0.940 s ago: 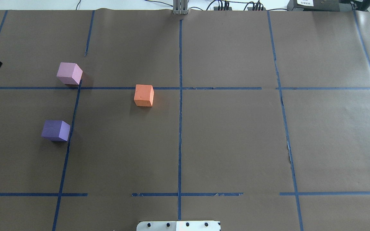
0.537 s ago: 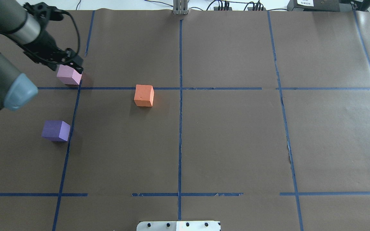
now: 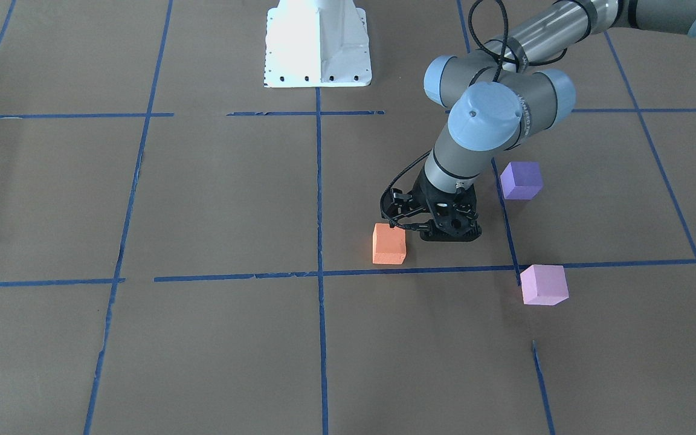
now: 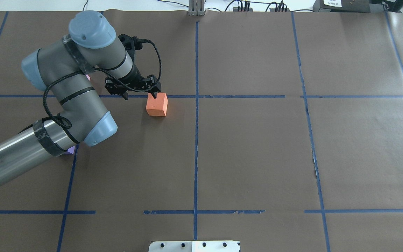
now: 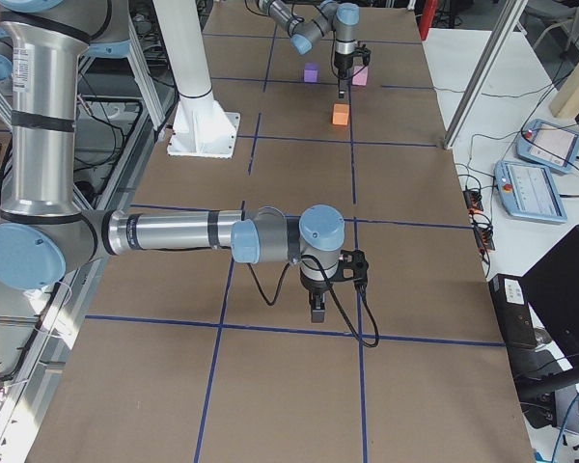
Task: Arrange blocks in a line
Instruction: 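Reach the left gripper over the orange cube and grasp it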
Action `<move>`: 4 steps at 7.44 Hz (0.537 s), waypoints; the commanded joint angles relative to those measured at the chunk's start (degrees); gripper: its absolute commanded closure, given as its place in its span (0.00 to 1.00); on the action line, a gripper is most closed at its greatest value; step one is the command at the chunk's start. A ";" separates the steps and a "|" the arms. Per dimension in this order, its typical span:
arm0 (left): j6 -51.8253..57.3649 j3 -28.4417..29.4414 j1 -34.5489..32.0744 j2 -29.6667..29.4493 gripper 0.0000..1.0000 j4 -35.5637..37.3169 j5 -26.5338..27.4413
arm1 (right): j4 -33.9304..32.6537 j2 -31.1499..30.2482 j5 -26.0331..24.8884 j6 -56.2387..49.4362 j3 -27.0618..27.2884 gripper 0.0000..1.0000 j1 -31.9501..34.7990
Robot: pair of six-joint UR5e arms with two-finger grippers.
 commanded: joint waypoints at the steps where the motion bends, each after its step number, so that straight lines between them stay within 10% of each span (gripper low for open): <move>1: -3.34 5.35 2.18 -4.10 0.00 -0.40 1.54 | 0.00 0.00 0.00 0.00 -0.03 0.00 0.00; 4: -5.29 9.31 4.21 -3.86 0.00 -5.49 4.89 | 0.00 0.00 0.00 0.00 -0.03 0.00 0.00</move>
